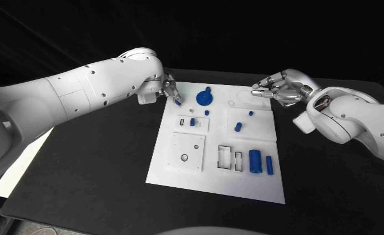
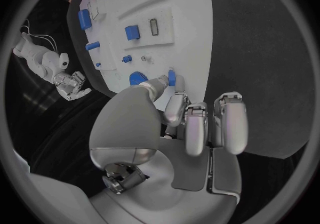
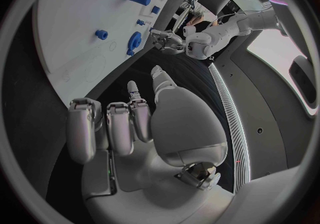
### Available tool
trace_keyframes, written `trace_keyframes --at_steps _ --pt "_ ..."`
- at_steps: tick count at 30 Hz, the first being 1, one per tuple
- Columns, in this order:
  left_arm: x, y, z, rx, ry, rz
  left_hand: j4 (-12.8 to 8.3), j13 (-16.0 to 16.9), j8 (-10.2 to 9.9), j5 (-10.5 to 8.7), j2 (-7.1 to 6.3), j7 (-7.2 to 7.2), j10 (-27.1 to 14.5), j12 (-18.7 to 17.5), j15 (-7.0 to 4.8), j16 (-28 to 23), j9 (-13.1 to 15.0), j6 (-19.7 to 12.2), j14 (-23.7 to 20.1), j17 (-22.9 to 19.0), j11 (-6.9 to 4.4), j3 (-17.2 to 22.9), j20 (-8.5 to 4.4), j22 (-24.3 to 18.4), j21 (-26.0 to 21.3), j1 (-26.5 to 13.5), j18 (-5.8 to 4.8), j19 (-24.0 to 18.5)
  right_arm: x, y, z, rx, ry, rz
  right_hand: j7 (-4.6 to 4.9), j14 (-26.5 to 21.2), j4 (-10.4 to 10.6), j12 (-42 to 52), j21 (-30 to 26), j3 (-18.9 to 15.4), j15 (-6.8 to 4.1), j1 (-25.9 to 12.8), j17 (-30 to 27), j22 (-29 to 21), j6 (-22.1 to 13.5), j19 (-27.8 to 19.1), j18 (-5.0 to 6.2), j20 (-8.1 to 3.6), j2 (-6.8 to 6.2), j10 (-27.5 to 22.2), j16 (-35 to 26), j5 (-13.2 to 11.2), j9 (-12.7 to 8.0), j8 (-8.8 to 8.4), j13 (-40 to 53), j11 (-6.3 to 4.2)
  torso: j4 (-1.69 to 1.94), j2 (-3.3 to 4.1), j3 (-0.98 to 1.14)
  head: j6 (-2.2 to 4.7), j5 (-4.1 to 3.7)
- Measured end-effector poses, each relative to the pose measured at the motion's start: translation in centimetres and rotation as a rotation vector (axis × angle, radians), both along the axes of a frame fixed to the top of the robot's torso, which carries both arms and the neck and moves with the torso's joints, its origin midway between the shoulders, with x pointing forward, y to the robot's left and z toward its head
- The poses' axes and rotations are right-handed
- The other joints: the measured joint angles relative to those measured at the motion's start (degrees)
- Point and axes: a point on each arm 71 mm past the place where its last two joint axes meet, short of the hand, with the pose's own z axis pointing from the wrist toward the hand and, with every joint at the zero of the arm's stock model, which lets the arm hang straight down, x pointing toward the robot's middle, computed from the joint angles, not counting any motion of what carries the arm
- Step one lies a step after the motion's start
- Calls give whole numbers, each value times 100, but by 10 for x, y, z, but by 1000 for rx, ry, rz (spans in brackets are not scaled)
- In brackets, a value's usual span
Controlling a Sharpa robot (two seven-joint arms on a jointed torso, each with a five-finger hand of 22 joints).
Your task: Assemble the parts on the task board
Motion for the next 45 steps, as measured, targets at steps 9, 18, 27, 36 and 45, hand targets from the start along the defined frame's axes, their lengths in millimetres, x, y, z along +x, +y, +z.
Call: trace_keyframes --at_steps 9,18,27,36,45 --pt "-30 -3 -1 -95 -39 -6 -84 72 136 49 -112 -10 32 43 0 0 66 -29 0 -1 31 279 0 0 0 -219 0 0 0 -2 -1 -1 2 -3 0 0 0 0 0 0 0 0 1 0 0 0 0 0 0 0 0 0 -1 0 0 0 13 -9 5 -14 5" --pt "-64 3 -13 -163 -64 12 -108 138 220 146 -203 -9 84 88 1 0 110 -30 0 -1 -2 428 0 0 32 -308 0 0 0 -3 -1 -2 3 -5 0 0 0 0 0 0 0 0 0 0 0 0 0 0 0 0 0 0 -1 0 1 0 66 -48 8 -50 0" --pt "-82 10 -19 -190 -94 27 -218 167 287 195 -262 -11 123 119 1 0 129 -27 -1 -2 -1 574 0 0 51 -410 1 0 0 -3 -2 -1 6 -6 0 0 0 0 0 0 0 0 0 0 0 0 0 0 0 0 0 0 -2 0 0 0 89 -67 1 -81 12" --pt "-85 7 -23 -183 -120 23 -241 174 317 195 -286 -11 123 119 1 0 134 -27 -1 -2 -1 609 0 0 51 -437 1 0 0 -2 -3 1 9 -5 0 0 0 0 0 0 0 0 -1 1 0 0 0 0 0 0 0 0 3 0 0 0 86 -63 -1 -102 32" --pt "-79 5 -32 -160 -127 28 -298 173 325 193 -320 -10 123 119 1 0 143 -26 -1 -3 -1 665 0 0 51 -471 0 0 0 -1 -4 2 11 -4 0 0 0 0 0 0 0 0 -1 1 0 0 0 0 0 0 0 0 3 0 0 0 79 -54 1 -125 29"
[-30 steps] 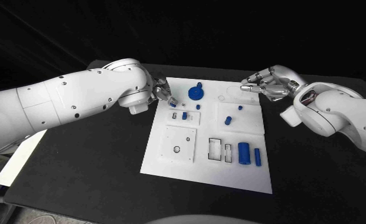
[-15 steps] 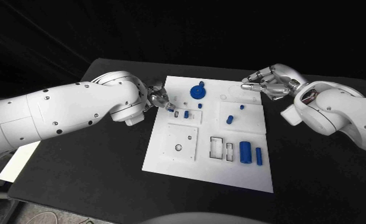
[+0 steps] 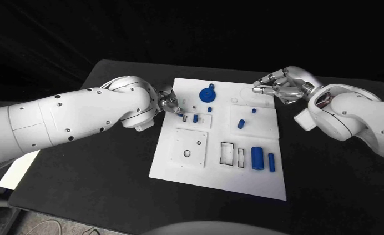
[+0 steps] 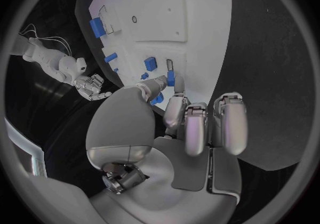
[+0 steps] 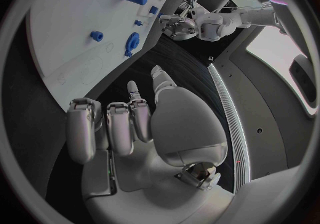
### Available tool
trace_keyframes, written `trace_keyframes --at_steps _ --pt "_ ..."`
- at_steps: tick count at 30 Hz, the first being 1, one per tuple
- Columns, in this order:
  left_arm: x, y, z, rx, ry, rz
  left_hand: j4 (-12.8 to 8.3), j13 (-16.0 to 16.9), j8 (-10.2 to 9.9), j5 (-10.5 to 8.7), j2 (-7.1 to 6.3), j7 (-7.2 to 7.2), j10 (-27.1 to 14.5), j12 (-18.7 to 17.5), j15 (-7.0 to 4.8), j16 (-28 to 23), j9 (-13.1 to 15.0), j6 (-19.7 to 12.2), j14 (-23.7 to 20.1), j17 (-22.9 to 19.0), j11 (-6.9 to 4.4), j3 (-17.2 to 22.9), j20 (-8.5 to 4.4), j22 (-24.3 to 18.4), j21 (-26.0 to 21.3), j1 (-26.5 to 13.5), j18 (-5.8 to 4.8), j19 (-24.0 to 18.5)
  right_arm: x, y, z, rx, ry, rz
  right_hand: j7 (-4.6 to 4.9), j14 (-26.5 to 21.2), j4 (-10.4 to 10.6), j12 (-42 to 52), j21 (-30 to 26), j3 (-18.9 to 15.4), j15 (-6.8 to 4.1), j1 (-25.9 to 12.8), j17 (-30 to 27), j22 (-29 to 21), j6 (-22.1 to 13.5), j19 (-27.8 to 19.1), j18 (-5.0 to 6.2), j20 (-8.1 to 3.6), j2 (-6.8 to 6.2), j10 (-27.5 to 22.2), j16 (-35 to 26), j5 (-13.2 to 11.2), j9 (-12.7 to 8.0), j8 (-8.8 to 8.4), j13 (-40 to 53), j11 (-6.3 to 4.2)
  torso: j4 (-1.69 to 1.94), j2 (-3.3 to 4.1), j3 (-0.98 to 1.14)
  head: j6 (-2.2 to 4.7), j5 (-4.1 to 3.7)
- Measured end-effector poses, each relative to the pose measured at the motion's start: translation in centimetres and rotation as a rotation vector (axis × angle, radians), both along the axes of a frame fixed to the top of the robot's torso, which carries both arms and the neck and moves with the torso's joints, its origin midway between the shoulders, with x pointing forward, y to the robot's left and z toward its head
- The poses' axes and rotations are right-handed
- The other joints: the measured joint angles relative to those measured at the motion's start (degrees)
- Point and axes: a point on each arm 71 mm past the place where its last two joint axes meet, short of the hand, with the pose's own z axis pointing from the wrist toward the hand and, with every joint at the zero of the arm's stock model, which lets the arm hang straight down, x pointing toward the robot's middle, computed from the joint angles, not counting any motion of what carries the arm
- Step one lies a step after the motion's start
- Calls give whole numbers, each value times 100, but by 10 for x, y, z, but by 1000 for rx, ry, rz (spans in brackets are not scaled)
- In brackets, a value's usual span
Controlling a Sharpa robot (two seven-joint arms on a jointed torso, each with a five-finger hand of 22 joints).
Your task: Assemble the parts on the task board
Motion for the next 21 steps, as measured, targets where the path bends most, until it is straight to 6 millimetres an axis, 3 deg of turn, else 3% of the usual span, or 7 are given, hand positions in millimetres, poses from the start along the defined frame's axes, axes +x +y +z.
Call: trace_keyframes --at_steps 21 --pt "0 -11 -7 22 2 -28 -5 16 9 13 7 1 20 24 0 0 8 1 0 -1 -20 35 0 0 0 7 0 0 0 2 0 2 2 4 0 0 0 0 0 0 0 0 -1 -8 0 0 0 0 0 0 -22 0 -1 0 0 0 5 -4 6 -45 -29"
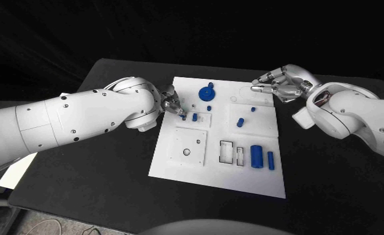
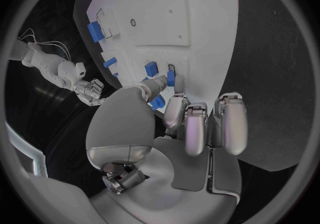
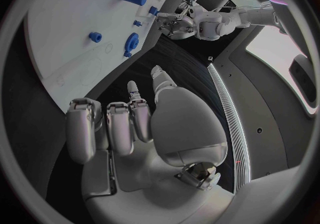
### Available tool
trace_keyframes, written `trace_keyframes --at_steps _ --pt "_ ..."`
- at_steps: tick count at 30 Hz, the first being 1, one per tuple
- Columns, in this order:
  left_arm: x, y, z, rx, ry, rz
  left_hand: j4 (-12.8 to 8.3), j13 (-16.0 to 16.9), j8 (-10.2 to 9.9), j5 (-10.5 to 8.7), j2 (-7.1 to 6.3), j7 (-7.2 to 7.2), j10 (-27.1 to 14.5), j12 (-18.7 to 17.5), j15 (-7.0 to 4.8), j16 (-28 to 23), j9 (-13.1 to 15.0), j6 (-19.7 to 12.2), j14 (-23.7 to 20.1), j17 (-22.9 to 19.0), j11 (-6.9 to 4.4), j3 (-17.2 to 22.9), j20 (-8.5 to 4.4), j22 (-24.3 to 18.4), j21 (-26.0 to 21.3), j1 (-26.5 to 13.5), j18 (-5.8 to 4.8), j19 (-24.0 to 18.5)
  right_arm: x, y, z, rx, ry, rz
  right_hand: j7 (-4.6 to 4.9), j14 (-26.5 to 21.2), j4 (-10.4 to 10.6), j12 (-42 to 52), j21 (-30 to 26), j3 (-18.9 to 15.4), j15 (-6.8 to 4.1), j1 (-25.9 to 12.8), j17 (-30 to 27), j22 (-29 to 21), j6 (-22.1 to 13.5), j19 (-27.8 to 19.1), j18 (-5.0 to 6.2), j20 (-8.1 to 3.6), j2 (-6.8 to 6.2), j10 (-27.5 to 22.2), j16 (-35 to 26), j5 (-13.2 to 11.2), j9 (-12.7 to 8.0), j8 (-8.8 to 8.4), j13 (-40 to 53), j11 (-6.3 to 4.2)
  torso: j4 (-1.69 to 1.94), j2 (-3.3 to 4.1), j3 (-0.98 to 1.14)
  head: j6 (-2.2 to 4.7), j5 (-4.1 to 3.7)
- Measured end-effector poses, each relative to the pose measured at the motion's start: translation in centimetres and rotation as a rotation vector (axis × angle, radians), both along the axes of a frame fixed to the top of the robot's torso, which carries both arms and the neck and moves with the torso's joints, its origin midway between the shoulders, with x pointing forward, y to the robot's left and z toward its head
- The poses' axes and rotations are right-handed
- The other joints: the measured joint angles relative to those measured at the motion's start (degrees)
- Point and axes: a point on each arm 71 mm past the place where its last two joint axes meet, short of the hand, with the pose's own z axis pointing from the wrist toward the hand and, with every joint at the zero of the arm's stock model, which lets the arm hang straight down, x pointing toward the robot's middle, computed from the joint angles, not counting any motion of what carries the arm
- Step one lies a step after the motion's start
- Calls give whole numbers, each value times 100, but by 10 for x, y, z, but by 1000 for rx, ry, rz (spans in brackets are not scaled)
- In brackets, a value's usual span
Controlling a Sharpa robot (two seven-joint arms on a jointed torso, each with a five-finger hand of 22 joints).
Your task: Assemble the parts on the task board
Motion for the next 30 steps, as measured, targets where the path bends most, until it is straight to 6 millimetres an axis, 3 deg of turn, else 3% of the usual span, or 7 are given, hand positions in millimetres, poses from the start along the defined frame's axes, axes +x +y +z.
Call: trace_keyframes --at_steps 30 --pt "1 -3 -2 43 41 -30 -8 -2 36 -15 -31 1 -1 0 0 0 13 1 0 0 1 7 0 3 0 -34 0 0 0 0 0 1 1 2 0 0 0 0 0 0 0 0 -1 1 0 0 0 0 0 0 0 0 4 0 0 0 1 -1 -5 -35 2"
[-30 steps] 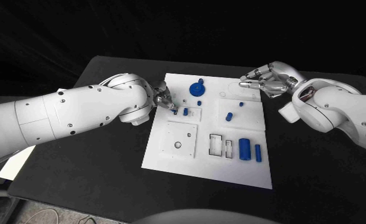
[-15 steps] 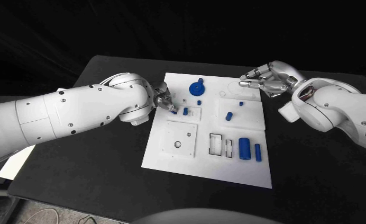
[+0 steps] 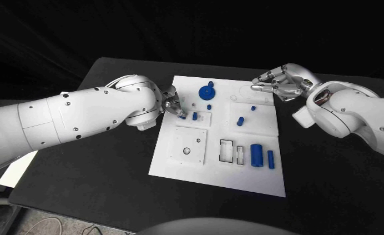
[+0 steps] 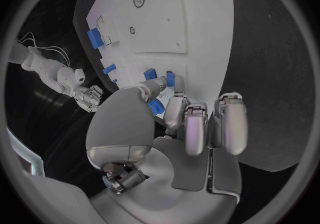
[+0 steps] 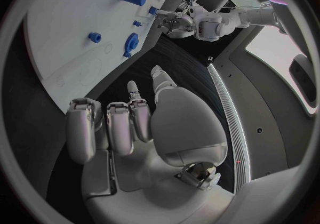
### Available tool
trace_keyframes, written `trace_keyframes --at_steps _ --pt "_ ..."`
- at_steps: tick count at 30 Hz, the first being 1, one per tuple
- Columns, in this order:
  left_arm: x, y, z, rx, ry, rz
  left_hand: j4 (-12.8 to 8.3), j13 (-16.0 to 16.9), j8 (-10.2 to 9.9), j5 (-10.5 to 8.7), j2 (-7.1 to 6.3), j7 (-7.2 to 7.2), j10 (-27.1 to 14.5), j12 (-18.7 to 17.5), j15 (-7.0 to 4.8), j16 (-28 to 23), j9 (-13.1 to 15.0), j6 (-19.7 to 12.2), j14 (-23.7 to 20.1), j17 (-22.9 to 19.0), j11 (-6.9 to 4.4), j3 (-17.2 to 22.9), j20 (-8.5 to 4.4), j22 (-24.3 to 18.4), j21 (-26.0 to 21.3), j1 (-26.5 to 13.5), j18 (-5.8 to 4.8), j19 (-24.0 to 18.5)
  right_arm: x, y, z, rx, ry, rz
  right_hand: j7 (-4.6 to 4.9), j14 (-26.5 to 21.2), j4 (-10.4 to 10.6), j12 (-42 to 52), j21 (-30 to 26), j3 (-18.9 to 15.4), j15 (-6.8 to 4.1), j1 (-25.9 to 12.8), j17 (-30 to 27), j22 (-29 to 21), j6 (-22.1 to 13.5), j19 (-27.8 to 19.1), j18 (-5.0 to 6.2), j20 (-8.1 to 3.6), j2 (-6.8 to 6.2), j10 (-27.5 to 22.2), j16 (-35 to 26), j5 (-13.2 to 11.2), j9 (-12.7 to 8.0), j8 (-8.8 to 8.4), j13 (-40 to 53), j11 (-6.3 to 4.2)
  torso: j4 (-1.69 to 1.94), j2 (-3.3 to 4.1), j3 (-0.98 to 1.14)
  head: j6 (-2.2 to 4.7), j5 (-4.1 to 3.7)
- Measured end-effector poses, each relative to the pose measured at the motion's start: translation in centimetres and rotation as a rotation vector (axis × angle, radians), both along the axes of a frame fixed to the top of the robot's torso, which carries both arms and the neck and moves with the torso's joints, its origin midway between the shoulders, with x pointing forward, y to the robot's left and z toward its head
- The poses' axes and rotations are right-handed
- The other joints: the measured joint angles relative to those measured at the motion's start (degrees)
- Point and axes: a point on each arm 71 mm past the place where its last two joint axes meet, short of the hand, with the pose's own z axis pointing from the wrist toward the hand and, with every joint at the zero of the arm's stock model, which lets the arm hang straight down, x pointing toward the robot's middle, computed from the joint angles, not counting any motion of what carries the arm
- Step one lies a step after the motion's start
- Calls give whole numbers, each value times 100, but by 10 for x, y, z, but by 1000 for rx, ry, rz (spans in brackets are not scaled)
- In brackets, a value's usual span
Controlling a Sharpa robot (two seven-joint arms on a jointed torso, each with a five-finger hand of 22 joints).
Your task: Assemble the parts on the task board
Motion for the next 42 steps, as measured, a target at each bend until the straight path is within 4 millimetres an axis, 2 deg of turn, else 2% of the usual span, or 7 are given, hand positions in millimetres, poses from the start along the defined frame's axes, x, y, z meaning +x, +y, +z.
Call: trace_keyframes --at_steps 4,6,20,24,29,37,42 --pt "1 0 0 3 2 1 -51 1 51 -9 38 0 23 0 -11 0 11 0 -12 0 -23 100 -21 0 0 -161 0 21 0 0 0 0 0 0 0 0 0 0 0 0 0 0 0 0 0 0 0 0 0 0 0 0 0 0 0 0 -1 0 0 -4 -4" --pt "1 -1 -1 4 2 2 -160 7 56 -15 8 0 31 0 -21 0 23 0 -21 0 -31 209 -21 -1 0 -220 0 21 0 0 0 0 0 0 0 0 0 0 0 0 0 0 2 0 0 0 0 0 0 0 0 0 0 0 0 0 -2 1 0 -9 -4" --pt "4 -2 -1 9 8 6 -287 46 139 -16 -46 -5 65 29 -74 0 8 -3 -9 0 -64 285 -62 -1 24 -390 -1 21 0 0 0 1 0 1 0 0 0 0 0 0 0 0 4 0 0 0 0 0 0 0 0 0 -1 0 0 0 -3 1 3 -24 -5" --pt "4 -2 -1 11 10 8 -235 71 143 -15 -103 -47 84 55 -83 0 7 40 -1 4 -83 202 -62 -1 24 -455 -1 21 0 0 0 1 0 2 0 0 0 0 0 0 0 0 4 0 0 0 0 0 0 0 0 0 -1 0 0 0 -3 1 3 -26 -5" --pt "4 -2 -1 16 14 11 -158 96 176 -15 -156 -203 93 56 -103 0 -10 211 -21 4 -94 77 -103 -1 67 -610 0 21 0 0 0 1 0 2 0 0 17 -23 0 -17 0 0 3 -9 0 -21 0 21 0 0 0 0 4 0 1 0 -3 1 3 -35 -13" --pt "4 -2 -3 23 21 14 -47 121 177 -14 -176 -296 113 77 -122 0 -25 343 -2 3 -114 -65 -103 -1 91 -730 0 21 -1 0 0 1 0 3 0 0 17 -23 0 -17 0 0 3 -8 0 -21 0 21 0 0 0 0 4 0 1 0 -2 1 3 -42 -12" --pt "4 -3 -4 26 25 17 8 128 195 -14 -221 -300 113 77 -122 0 -36 360 -2 3 -113 -119 -103 -2 91 -792 0 21 -1 0 0 1 0 3 0 0 16 -23 0 -16 0 0 3 -8 0 -21 0 21 0 0 0 0 4 0 1 0 -3 1 3 -43 -10"
